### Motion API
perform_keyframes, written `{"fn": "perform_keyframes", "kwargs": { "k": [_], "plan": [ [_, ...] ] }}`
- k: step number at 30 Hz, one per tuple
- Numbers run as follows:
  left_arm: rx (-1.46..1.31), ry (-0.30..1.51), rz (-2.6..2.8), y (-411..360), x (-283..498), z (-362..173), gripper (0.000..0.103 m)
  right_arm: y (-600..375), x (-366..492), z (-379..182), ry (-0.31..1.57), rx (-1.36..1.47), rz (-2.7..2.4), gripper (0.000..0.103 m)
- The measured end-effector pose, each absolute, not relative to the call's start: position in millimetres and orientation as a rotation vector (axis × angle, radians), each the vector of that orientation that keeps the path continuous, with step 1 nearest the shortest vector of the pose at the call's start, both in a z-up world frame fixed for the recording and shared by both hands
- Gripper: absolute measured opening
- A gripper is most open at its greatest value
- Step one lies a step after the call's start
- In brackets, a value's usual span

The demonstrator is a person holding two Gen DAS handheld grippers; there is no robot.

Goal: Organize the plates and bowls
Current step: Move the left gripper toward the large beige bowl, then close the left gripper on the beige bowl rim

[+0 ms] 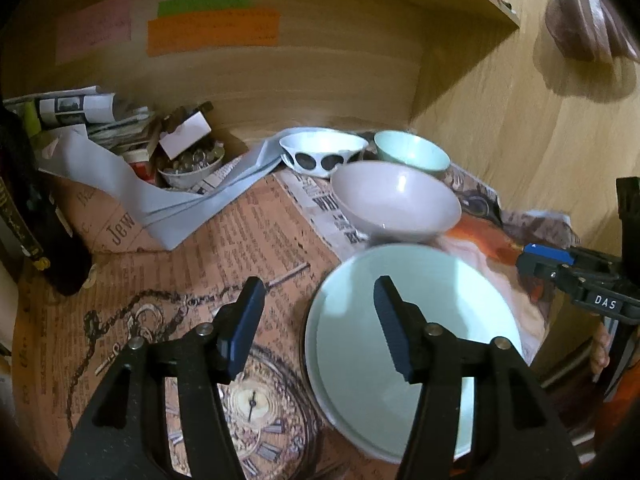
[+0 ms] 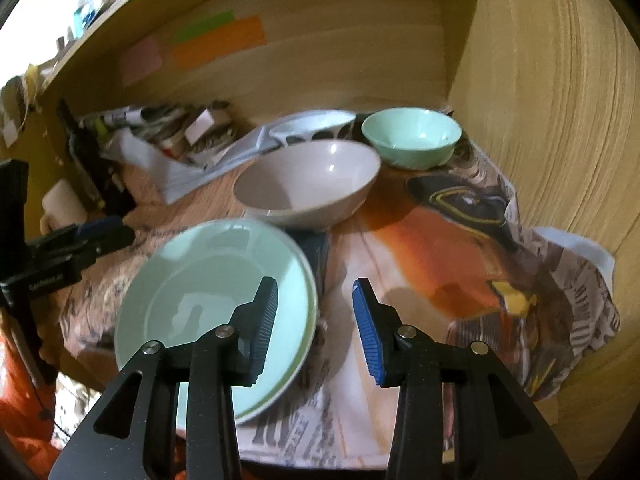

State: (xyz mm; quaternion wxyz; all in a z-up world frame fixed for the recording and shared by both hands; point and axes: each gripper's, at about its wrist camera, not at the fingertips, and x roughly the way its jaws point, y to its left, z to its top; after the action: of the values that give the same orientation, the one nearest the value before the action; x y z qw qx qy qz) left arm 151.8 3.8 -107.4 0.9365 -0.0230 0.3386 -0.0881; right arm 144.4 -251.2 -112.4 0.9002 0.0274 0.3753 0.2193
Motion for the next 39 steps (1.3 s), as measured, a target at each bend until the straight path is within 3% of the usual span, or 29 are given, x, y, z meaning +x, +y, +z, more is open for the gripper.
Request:
{"fn": "perform_keyframes", "kwargs": {
  "k": [4, 18, 39],
  "plan": [
    [-0.042, 0.664, -0.159, 4.7, 161.6, -98.8, 0.058, -253.7, 157.0, -104.5, 0.730, 0.087, 0.441, 0.049],
    [-0.049, 0.700, -0.152, -3.0, 229.4, -94.4, 0.060, -252.3, 211.4, -92.5, 0.670, 0.125, 0.433, 0.050],
    [-0.030, 0.845, -0.215, -27.1, 308.5, -137.4, 0.057, -239.6, 279.3, -135.3, 0.803, 0.133, 0.415, 0.050]
  ]
}}
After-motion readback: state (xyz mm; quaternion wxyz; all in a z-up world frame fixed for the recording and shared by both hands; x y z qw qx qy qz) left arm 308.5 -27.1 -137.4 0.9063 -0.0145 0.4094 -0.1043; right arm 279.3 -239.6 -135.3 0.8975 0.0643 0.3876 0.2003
